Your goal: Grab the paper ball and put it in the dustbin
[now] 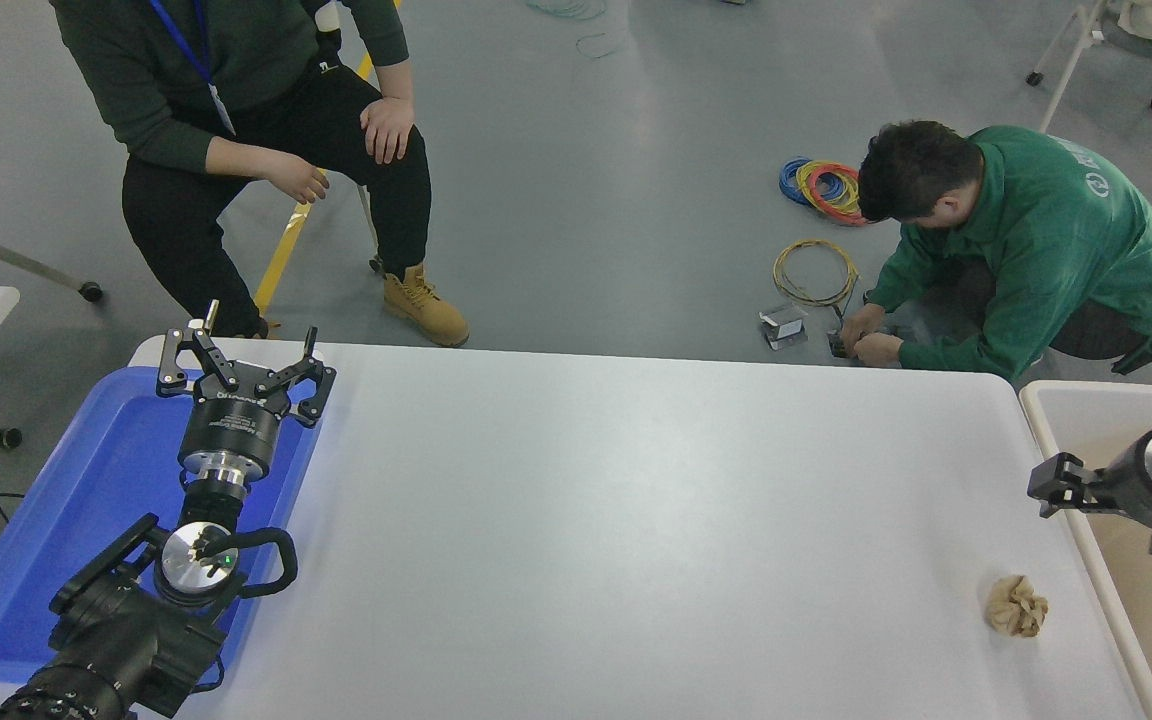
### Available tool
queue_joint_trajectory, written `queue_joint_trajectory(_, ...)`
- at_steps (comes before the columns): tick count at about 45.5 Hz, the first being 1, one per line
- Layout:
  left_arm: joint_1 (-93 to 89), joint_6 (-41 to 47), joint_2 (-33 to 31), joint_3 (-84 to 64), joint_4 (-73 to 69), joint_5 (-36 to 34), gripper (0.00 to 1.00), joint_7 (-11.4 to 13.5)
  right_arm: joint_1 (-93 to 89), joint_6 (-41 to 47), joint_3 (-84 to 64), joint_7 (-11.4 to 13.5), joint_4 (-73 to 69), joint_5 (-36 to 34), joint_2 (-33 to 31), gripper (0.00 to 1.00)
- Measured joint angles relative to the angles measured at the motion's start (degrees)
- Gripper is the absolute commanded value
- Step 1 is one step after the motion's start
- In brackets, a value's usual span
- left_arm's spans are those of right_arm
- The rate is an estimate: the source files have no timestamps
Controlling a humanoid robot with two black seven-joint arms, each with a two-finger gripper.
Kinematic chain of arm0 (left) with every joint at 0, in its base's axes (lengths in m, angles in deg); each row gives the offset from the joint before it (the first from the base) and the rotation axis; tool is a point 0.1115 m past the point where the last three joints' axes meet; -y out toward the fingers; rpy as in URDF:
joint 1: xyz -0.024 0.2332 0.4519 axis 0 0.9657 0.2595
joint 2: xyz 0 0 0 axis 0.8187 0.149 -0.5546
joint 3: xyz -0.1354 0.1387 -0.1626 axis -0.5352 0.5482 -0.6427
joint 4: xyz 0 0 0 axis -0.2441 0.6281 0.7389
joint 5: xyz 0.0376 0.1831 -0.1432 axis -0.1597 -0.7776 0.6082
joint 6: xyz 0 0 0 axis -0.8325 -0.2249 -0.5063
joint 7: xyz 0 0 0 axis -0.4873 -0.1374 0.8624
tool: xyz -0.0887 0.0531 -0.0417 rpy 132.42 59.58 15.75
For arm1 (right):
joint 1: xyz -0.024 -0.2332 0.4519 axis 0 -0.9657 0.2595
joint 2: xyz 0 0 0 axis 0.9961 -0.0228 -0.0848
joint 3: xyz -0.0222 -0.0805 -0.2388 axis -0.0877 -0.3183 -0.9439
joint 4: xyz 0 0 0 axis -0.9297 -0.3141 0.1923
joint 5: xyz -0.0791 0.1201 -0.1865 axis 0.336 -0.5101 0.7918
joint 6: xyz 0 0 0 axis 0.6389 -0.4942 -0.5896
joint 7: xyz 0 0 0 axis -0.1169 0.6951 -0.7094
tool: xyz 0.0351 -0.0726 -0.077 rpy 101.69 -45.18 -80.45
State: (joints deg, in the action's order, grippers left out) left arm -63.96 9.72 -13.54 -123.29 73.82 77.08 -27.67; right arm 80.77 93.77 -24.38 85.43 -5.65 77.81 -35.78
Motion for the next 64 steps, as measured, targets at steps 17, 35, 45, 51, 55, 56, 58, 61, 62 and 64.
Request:
queue_joint_trajectory(17,0.0,0.0,0.0,0.0,0.0,0.0,1.00,0.0,-8.0,-4.8,5.1,0.0,1.3,1.4,3.3,1.00)
queue_joint_trajectory(35,0.0,0.0,0.0,0.0,0.0,0.0,1.00,0.0,-14.2,-7.7,8.4,0.0,5.2,1.6,5.8,1.00)
queue_joint_trajectory(45,0.0,0.0,0.0,0.0,0.0,0.0,1.00,0.0,-16.7,-9.6,10.1,0.0,6.9,1.6,6.8,1.00)
queue_joint_trajectory(51,0.0,0.0,0.0,0.0,0.0,0.0,1.00,0.0,-17.6,-10.2,10.5,0.0,7.7,1.6,7.1,0.99)
queue_joint_trajectory(55,0.0,0.0,0.0,0.0,0.0,0.0,1.00,0.0,-18.2,-10.7,10.7,0.0,8.1,1.6,7.3,0.97)
queue_joint_trajectory(56,0.0,0.0,0.0,0.0,0.0,0.0,1.00,0.0,-18.4,-10.8,10.7,0.0,8.2,1.6,7.3,0.95)
queue_joint_trajectory(58,0.0,0.0,0.0,0.0,0.0,0.0,1.00,0.0,-18.6,-11.0,10.8,0.0,8.3,1.6,7.3,0.92)
queue_joint_trajectory(61,0.0,0.0,0.0,0.0,0.0,0.0,1.00,0.0,-19.1,-11.6,10.8,0.0,8.5,1.6,7.4,0.84)
queue_joint_trajectory(62,0.0,0.0,0.0,0.0,0.0,0.0,1.00,0.0,-19.2,-11.7,10.8,0.0,8.5,1.6,7.4,0.82)
queue_joint_trajectory(64,0.0,0.0,0.0,0.0,0.0,0.0,1.00,0.0,-19.4,-12.0,10.8,0.0,8.5,1.6,7.4,0.75)
